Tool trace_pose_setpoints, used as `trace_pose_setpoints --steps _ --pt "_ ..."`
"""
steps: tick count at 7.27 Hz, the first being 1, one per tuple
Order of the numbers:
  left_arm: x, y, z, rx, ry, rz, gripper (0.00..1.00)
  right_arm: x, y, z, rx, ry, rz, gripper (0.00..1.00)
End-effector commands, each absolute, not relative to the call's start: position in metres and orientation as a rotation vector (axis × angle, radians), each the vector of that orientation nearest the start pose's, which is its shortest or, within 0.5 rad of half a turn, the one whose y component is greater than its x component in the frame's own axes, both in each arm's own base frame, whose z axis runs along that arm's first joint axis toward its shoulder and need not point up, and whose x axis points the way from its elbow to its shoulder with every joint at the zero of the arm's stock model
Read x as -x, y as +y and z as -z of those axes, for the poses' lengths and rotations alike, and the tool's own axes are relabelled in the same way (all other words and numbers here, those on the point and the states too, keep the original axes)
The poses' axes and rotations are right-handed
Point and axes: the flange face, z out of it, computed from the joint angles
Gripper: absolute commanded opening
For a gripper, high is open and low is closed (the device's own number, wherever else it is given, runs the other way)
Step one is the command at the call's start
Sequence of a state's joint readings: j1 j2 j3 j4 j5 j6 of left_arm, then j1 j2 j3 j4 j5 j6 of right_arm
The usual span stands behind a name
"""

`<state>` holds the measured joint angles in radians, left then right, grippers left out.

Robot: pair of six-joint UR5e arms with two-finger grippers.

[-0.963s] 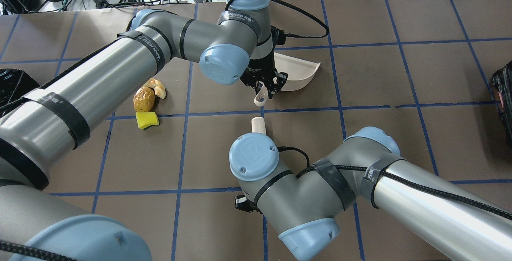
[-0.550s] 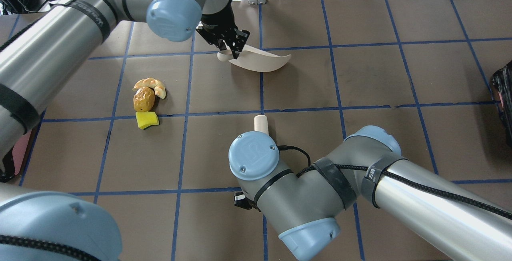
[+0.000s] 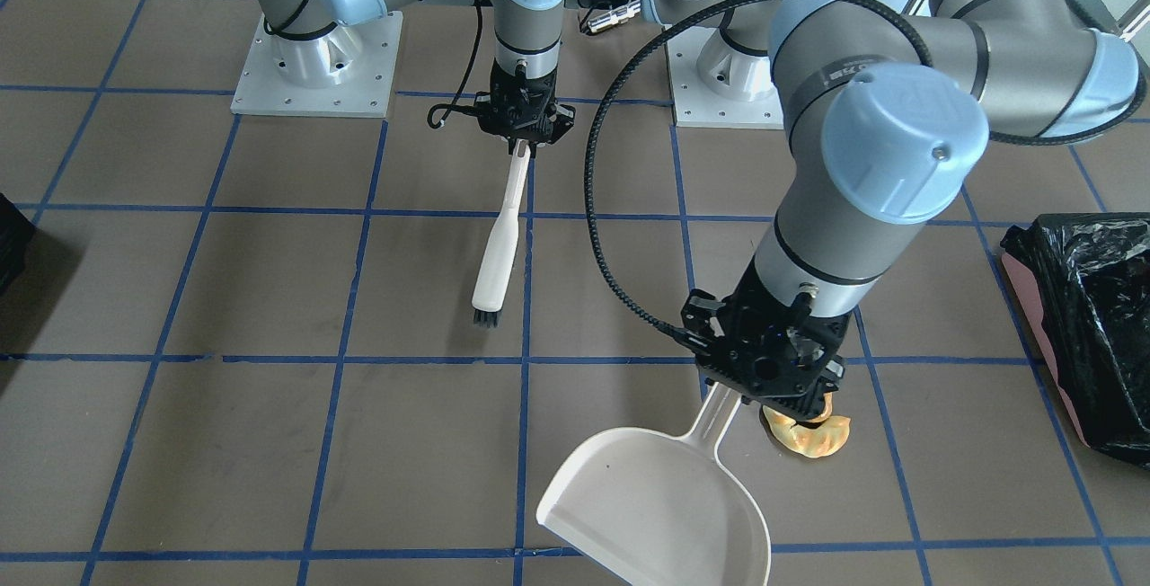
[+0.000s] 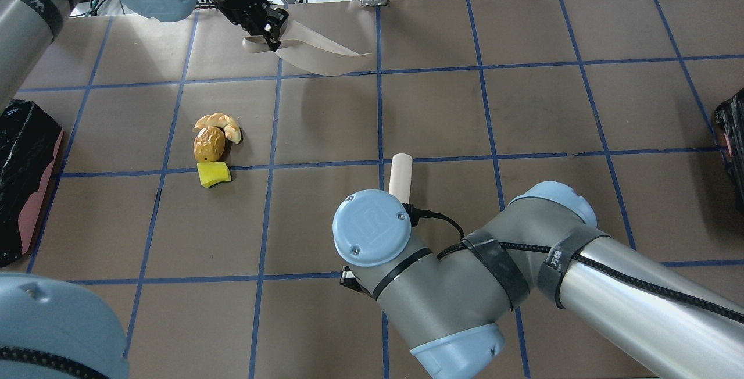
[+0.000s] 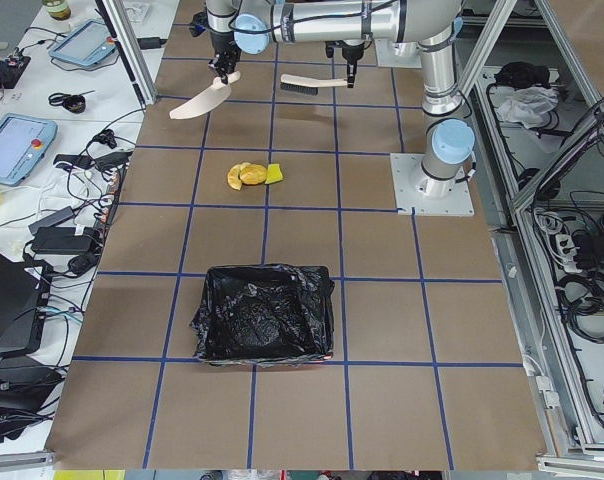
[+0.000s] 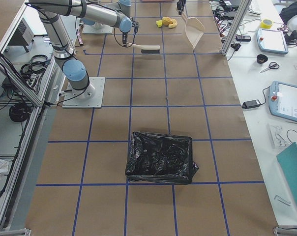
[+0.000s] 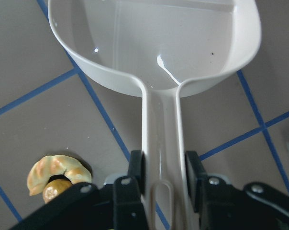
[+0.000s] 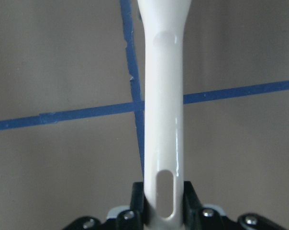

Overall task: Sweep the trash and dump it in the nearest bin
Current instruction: 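Lower the dustpan beside the debris with the left gripper while the right brings the brush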

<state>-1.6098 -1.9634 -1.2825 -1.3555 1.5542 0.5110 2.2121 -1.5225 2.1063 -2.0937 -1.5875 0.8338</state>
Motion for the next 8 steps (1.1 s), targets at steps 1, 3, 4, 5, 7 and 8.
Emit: trace_pose_setpoints --steps 1,3,4,5,7,8 --pt "0.061 -0.659 -0.443 -1.034 2.897 0.135 0.00 -0.388 -0.267 -0.276 -0.568 3.142 0.021 0.00" --pt "-0.059 -0.652 -0.452 -1.222 2.797 0.117 0.00 -0.402 -0.273 -0.279 -0.781 3.084 0.027 0.00" --pt "-0.110 -0.643 -0.456 -1.310 2.749 0.103 0.00 -0.416 -0.278 -0.281 -0.843 3.058 0.024 0.00" --pt "-0.167 -0.630 -0.455 -1.384 2.716 0.086 0.00 -0.437 -0.284 -0.282 -0.856 3.048 0.025 0.00" --pt "-0.254 -0.608 -0.438 -1.608 2.624 0.079 0.00 -0.494 -0.292 -0.279 -0.881 3.029 0.041 0.00" --pt "-0.278 -0.602 -0.418 -1.722 2.603 0.148 0.00 -0.520 -0.297 -0.278 -0.903 3.010 0.047 0.00"
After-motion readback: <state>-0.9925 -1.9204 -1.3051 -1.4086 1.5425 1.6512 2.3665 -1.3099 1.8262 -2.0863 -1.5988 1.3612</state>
